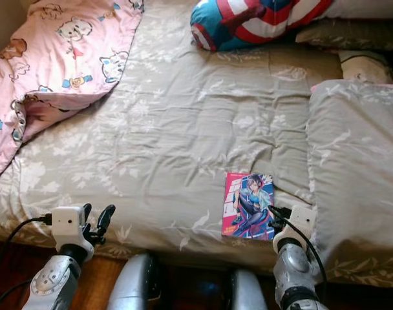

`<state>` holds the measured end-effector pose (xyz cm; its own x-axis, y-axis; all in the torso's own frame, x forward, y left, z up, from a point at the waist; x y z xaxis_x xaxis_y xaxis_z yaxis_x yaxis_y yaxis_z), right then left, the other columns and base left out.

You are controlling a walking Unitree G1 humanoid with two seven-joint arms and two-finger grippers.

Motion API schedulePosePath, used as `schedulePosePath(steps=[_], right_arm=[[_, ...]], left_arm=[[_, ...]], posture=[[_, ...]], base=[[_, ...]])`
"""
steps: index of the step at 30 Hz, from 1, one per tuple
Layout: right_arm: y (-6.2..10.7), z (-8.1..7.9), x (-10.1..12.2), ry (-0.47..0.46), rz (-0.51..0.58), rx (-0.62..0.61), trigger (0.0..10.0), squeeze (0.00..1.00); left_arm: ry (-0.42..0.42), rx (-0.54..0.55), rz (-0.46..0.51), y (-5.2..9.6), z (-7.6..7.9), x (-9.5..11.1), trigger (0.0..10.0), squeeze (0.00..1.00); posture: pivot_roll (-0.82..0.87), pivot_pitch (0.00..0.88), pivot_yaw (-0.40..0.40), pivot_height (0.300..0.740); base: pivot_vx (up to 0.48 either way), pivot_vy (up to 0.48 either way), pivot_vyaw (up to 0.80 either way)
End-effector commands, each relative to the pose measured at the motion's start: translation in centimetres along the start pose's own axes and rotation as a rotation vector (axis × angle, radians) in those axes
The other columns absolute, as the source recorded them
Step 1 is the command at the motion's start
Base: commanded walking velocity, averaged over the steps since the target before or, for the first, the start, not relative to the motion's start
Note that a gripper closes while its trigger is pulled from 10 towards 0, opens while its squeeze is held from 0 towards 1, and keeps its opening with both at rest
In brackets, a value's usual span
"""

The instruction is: Clean up the room

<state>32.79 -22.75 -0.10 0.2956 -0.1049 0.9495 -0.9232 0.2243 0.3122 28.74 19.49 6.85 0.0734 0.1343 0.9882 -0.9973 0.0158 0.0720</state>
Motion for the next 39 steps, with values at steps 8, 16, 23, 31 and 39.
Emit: schedulePosePath(steps=[8, 16, 23, 31, 39], right_arm=[[1.1, -2.0, 0.0, 0.011, 0.086, 0.114, 10.0, 0.0], [2.7, -2.8, -4.8, 0.039, -0.101, 0.169, 10.0, 0.0], [4.6, -1.4, -9.3, 0.088, -0.317, 0.125, 10.0, 0.0], [5.5, -1.1, -11.1, 0.113, -0.417, 0.119, 10.0, 0.0], [6.8, -0.7, -12.8, 0.133, -0.496, 0.108, 10.0, 0.0]], left_arm=[[0.025, 0.063, -0.035, -0.1, -0.5, -2.4, 10.0, 0.0], [0.043, 0.108, -0.125, 0.5, -1.5, -5.3, 10.0, 0.0], [0.051, 0.142, -0.318, 1.4, -2.9, -10.1, 10.0, 0.0], [0.046, 0.182, -0.483, 2.9, -3.9, -13.4, 10.0, 0.0], [0.046, 0.213, -0.602, 4.4, -4.0, -15.6, 10.0, 0.0]], posture=[[0.02, 0.154, -0.026, 0.656], [0.03, 0.13, -0.027, 0.68], [0.03, 0.098, -0.035, 0.72], [0.03, 0.068, -0.026, 0.74], [0.03, 0.044, -0.024, 0.74]], base=[[0.0, 0.0, 0.0], [0.0, 0.0, 0.0], [0.0, 0.0, 0.0], [0.0, 0.0, 0.0], [0.0, 0.0, 0.0]])
Point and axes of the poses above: a point about 5 cm out from each wrist's last joint towards the gripper, its own y axis pointing back from the gripper into the wrist, its own x axis along the axis of the wrist's last joint, z = x × y, the point moved 4 cm from there along -y, pointing out of the wrist towards the gripper, and after that the axes turned 6 degrees about y, right-handed, at the moved point
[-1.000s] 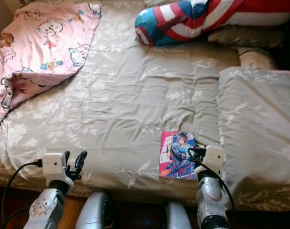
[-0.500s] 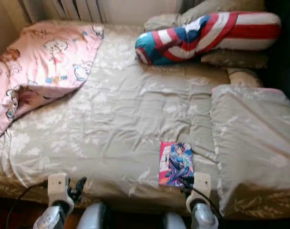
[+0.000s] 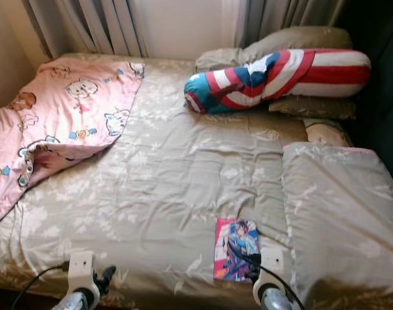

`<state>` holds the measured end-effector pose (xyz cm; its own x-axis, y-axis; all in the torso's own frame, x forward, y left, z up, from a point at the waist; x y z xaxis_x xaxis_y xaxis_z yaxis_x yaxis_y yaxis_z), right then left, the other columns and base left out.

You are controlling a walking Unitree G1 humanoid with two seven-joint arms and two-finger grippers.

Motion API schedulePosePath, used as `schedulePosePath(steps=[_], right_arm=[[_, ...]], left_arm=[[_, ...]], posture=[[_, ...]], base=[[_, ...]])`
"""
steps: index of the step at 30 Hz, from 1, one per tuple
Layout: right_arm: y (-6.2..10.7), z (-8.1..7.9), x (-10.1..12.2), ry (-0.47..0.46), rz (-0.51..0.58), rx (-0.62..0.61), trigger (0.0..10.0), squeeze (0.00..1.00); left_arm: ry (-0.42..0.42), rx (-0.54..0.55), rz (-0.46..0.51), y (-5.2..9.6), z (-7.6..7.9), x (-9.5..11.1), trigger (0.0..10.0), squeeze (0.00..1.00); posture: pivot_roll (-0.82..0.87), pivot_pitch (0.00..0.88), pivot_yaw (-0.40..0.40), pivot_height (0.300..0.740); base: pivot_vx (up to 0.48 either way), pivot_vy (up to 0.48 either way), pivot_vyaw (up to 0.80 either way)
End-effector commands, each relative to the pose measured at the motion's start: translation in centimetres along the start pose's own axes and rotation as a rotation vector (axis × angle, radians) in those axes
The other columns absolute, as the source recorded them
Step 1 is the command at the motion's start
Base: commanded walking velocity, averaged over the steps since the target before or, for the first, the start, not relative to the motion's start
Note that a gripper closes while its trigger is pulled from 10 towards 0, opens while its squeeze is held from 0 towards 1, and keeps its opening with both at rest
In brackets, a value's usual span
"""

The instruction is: Clean up the room

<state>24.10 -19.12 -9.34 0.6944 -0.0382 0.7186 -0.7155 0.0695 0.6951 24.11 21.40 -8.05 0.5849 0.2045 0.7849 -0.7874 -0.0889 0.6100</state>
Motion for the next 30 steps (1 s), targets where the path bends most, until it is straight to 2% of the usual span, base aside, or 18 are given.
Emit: schedulePosePath(steps=[1, 3, 9, 11, 16, 22, 27, 30], right_arm=[[0.4, 0.3, -1.6, -0.009, -0.053, -0.012, 10.0, 0.0], [0.6, 0.6, -2.6, 0.019, -0.09, -0.021, 10.0, 0.0], [1.7, 1.9, -5.4, 0.033, -0.17, -0.008, 10.0, 0.0], [2.0, 2.5, -6.0, 0.032, -0.186, -0.014, 10.0, 0.0], [2.1, 3.0, -6.2, 0.031, -0.196, -0.02, 10.0, 0.0], [1.8, 2.0, -5.9, 0.049, -0.189, -0.007, 10.0, 0.0], [1.9, 0.9, -6.2, 0.049, -0.187, 0.004, 10.0, 0.0], [2.0, 0.8, -6.5, 0.049, -0.192, 0.004, 10.0, 0.0]], left_arm=[[0.0, 0.017, -0.047, 0.2, -0.3, -1.3, 10.0, 0.0], [0.028, 0.038, -0.069, 0.4, -0.5, -1.9, 10.0, 0.0], [0.022, 0.037, -0.099, 0.5, -0.5, -2.5, 10.0, 0.0], [0.024, 0.04, -0.107, 0.5, -0.5, -2.7, 10.0, 0.0], [0.024, 0.049, -0.125, 0.6, -0.8, -3.1, 10.0, 0.0], [0.027, 0.074, -0.143, 0.9, -1.7, -3.4, 10.0, 0.0], [0.031, 0.089, -0.156, 1.1, -2.2, -3.8, 10.0, 0.0], [0.033, 0.091, -0.16, 1.1, -2.2, -3.9, 10.0, 0.0]], posture=[[0.03, 0.043, -0.023, 0.74], [0.03, 0.035, -0.02, 0.74], [0.03, 0.026, -0.014, 0.74], [0.03, 0.025, -0.014, 0.74], [0.02, 0.038, -0.012, 0.74], [0.03, 0.059, -0.014, 0.74], [0.03, 0.077, -0.013, 0.74], [0.03, 0.085, -0.014, 0.74]], base=[[0.0, 0.0, 0.0], [0.0, 0.0, 0.0], [0.0, 0.0, 0.0], [0.0, 0.0, 0.0], [0.0, 0.0, 0.0], [0.0, 0.0, 0.0], [0.0, 0.0, 0.78], [0.0, 0.0, 0.8]])
Point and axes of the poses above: a point about 5 cm out from each wrist's last joint towards the gripper, its own y axis pointing back from the gripper into the wrist, its own x axis along the axis of the wrist's last joint, z = x × y, the point moved 4 cm from there along -y, pointing out of the wrist towards the gripper, and after that the axes turned 6 degrees about y, right-handed, at the moved point
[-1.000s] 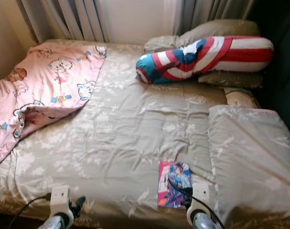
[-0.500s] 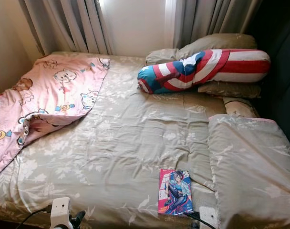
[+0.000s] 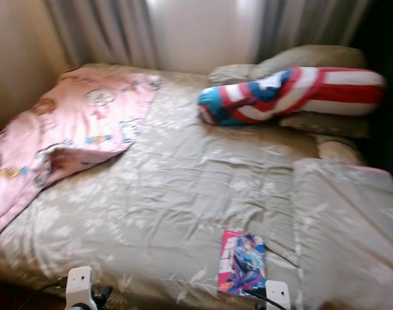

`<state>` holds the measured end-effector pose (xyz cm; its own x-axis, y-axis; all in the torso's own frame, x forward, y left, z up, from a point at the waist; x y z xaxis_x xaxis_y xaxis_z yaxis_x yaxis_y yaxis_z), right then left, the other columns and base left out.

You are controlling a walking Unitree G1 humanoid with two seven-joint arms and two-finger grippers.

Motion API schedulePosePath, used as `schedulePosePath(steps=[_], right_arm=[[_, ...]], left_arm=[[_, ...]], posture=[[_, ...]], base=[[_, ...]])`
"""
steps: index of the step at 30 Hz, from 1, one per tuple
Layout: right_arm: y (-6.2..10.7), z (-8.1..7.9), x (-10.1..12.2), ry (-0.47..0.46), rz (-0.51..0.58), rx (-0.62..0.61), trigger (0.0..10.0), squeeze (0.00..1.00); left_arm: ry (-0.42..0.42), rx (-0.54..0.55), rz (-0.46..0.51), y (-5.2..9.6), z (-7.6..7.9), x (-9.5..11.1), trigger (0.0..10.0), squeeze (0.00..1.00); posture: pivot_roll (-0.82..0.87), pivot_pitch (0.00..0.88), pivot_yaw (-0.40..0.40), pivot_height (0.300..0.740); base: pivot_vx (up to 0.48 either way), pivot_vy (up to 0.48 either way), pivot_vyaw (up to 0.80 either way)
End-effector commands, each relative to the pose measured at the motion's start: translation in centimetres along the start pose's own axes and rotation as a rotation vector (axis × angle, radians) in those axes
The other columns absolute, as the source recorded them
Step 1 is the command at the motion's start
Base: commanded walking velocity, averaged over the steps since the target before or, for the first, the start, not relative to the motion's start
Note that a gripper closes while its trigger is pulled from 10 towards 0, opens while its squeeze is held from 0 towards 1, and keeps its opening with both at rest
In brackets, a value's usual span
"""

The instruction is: Clean up the room

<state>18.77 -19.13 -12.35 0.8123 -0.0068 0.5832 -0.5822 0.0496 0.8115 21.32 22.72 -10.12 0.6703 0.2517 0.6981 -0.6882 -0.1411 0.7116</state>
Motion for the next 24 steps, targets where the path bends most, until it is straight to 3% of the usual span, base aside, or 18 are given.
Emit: schedulePosePath(steps=[1, 8, 13, 18, 24], right_arm=[[0.3, 0.5, -1.1, 0.002, -0.02, -0.016, 10.0, 0.0], [0.8, 3.4, -1.7, -0.017, -0.024, -0.042, 10.0, 0.0], [0.8, 4.2, -0.9, -0.027, -0.012, -0.048, 10.0, 0.0], [0.6, 4.0, -0.6, -0.028, -0.009, -0.044, 10.0, 0.0], [0.1, 2.0, 0.3, -0.021, -0.004, -0.022, 10.0, 0.0]], left_arm=[[-0.003, 0.009, -0.038, 0.2, -0.2, -1.1, 10.0, 0.0], [-0.007, 0.008, -0.048, 0.3, -0.1, -1.3, 10.0, 0.0], [-0.021, 0.003, -0.054, 0.2, 0.1, -1.4, 10.0, 0.0], [-0.027, -0.003, -0.059, 0.2, 0.5, -1.5, 10.0, 0.0], [-0.036, -0.009, -0.059, 0.1, 0.9, -1.5, 10.0, 0.0]], posture=[[0.03, 0.085, -0.014, 0.74], [0.03, 0.098, -0.014, 0.74], [0.03, 0.105, -0.013, 0.74], [0.03, 0.106, -0.014, 0.74], [0.04, 0.109, -0.014, 0.74]], base=[[0.0, 0.0, 0.8], [0.0, 0.0, 0.0], [0.0, 0.0, 0.0], [0.0, 0.053, 0.0], [0.0, 0.266, 0.0]])
Point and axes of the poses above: a point about 5 cm out from each wrist's last joint towards the gripper, its own y axis pointing back from the gripper into the wrist, its own x axis along the axis of the wrist's last joint, z = x × y, the point moved 4 cm from there along -y, pointing out of the wrist towards the gripper, and after that the axes turned 6 degrees about y, right-handed, at the moved point
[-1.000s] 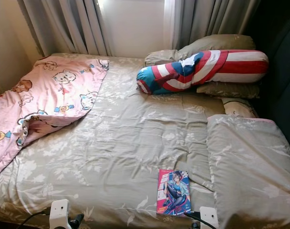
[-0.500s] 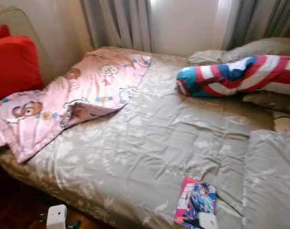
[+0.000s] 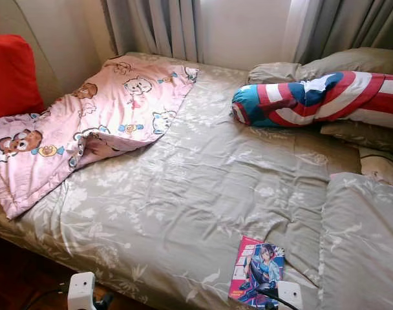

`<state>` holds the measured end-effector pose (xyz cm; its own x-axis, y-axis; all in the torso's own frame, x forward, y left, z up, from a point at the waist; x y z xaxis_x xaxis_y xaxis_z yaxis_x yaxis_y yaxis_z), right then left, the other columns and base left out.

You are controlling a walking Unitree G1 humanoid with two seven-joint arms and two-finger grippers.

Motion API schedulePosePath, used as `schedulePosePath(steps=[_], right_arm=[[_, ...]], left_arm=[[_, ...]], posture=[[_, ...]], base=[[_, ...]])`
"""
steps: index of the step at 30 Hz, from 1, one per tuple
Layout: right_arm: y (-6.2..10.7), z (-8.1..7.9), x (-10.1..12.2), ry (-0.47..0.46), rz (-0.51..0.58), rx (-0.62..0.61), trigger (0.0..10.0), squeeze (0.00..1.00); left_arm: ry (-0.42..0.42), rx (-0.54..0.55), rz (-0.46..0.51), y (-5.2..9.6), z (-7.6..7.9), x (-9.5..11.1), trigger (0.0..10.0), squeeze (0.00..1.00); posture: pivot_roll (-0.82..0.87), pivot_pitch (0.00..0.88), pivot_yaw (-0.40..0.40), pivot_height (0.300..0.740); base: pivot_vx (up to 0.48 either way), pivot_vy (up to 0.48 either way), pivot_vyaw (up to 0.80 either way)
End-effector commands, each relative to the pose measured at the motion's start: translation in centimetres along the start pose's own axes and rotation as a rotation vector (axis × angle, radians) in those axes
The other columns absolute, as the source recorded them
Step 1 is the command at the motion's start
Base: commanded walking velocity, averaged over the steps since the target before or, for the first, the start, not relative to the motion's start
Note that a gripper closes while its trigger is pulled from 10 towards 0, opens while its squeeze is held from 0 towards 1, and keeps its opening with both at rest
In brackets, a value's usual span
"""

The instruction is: Clean up the room

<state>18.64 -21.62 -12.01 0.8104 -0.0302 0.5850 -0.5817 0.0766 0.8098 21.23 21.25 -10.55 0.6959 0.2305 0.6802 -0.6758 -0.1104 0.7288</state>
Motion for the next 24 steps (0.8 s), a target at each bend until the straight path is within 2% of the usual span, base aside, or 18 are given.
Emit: schedulePosePath(steps=[1, 18, 24], right_arm=[[-0.1, -0.5, 0.2, 0.003, -0.005, 0.005, 10.0, 0.0], [-0.4, -3.0, 0.7, 0.006, -0.004, 0.025, 10.0, 0.0], [-0.5, -4.5, 0.9, 0.008, -0.001, 0.04, 10.0, 0.0]], left_arm=[[-0.01, 0.016, -0.032, 0.2, -0.4, -0.7, 10.0, 0.0], [-0.01, 0.02, -0.036, 0.3, -0.8, -0.9, 10.0, 0.0], [-0.011, 0.023, -0.04, 0.3, -0.9, -1.0, 10.0, 0.0]], posture=[[0.04, 0.109, -0.014, 0.74], [0.04, 0.111, -0.013, 0.74], [0.04, 0.111, -0.012, 0.74]], base=[[0.0, 0.262, 0.0], [0.0, 0.275, 0.0], [0.0, 0.272, 0.0]])
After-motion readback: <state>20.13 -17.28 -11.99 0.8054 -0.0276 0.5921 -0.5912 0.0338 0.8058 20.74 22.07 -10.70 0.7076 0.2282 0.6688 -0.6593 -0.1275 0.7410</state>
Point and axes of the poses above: a point about 5 cm out from each wrist's last joint towards the gripper, its own y axis pointing back from the gripper into the wrist, its own x axis along the axis of the wrist's last joint, z = x × y, the point moved 4 cm from there along -y, pointing out of the wrist towards the gripper, and after that the axes turned 6 degrees about y, right-handed, at the moved point
